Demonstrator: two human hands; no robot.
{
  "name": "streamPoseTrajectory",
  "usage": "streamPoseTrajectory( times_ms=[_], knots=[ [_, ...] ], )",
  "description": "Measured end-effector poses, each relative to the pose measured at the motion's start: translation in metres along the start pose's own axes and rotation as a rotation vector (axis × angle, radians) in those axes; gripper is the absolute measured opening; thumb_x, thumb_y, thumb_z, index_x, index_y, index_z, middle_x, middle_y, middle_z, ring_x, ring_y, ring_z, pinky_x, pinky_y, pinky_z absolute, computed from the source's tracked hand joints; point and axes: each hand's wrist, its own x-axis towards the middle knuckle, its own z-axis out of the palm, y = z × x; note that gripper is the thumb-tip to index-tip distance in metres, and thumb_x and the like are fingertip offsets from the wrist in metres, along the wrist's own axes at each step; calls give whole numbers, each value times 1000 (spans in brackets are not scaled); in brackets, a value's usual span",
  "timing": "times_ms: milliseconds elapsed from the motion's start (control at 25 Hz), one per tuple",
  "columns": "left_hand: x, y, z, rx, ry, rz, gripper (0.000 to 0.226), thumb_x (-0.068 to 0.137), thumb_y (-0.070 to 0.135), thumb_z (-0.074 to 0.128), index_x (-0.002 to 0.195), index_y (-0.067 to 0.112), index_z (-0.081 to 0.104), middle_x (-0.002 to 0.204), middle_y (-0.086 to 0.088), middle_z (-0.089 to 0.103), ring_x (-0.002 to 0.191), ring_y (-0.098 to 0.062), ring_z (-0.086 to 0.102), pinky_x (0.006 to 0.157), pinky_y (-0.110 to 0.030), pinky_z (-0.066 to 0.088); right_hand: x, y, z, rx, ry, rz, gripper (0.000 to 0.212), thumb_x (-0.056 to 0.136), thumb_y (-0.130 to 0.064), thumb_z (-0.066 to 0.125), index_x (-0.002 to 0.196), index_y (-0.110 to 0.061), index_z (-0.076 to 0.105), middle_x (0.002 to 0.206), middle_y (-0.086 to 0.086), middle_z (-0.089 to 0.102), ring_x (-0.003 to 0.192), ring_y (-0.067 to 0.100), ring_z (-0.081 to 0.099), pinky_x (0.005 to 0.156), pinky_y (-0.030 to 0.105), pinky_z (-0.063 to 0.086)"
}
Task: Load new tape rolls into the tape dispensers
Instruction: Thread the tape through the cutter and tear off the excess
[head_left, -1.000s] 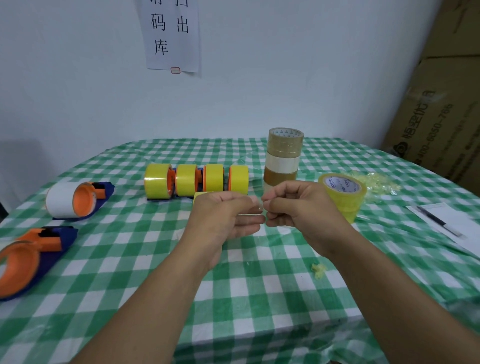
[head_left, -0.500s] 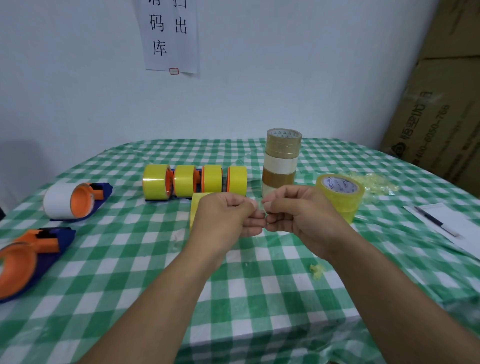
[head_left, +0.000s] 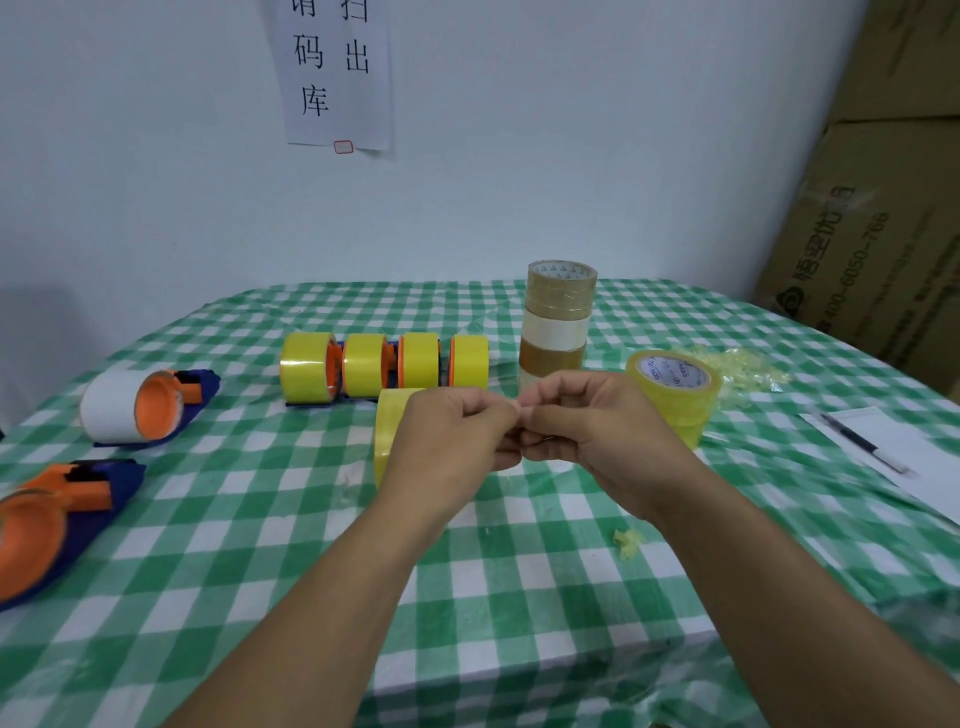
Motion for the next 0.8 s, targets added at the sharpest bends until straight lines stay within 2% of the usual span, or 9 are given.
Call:
streamPoseTrajectory(
  times_ms=[160,400,520,600,720,800],
  knots=[
    [0,3,-3,-144,-89,-89,13,94,6,65,96,-4,74,85,-19,77,83,-28,77,76,-36,63,-1,-3,-4,-26,38,7,9,82,5,76,81,-4,74,76,15,69,67,19,64,61,24,55],
    [0,5,-11,-357,-251,-252,21,98,-2,54,110,-10,68,100,-26,74,95,-31,75,80,-34,62,-6,-8,-8,-113,65,-1,16,80,-3,81,91,-1,70,69,12,63,56,15,56,52,27,49],
    [-1,4,-8,-390,-218,-282,21,98,0,54,112,-11,66,97,-24,74,87,-27,75,72,-34,63,-10,-6,-4,-167,76,-35,13,84,-8,79,86,2,71,68,14,60,56,14,53,52,26,48],
    [-2,3,-4,-333,-175,-261,21,100,2,54,110,-12,66,95,-25,73,87,-30,74,69,-36,63,-11,-3,2,-241,133,-77,11,86,-9,78,82,-3,70,68,11,64,55,12,55,51,26,48],
    [-4,4,-2,-286,-117,-217,19,98,3,57,106,-11,68,98,-27,74,91,-34,75,71,-36,64,-12,-3,4,-326,163,-120,13,90,-12,75,81,-8,67,63,2,67,52,7,57,50,25,47],
    [-5,5,-5,-361,-98,-240,18,96,0,60,106,-13,67,96,-28,74,90,-35,75,72,-35,64,-14,-3,5,-372,134,-119,12,93,-13,71,85,-6,66,61,3,63,53,8,56,51,27,47]
  ],
)
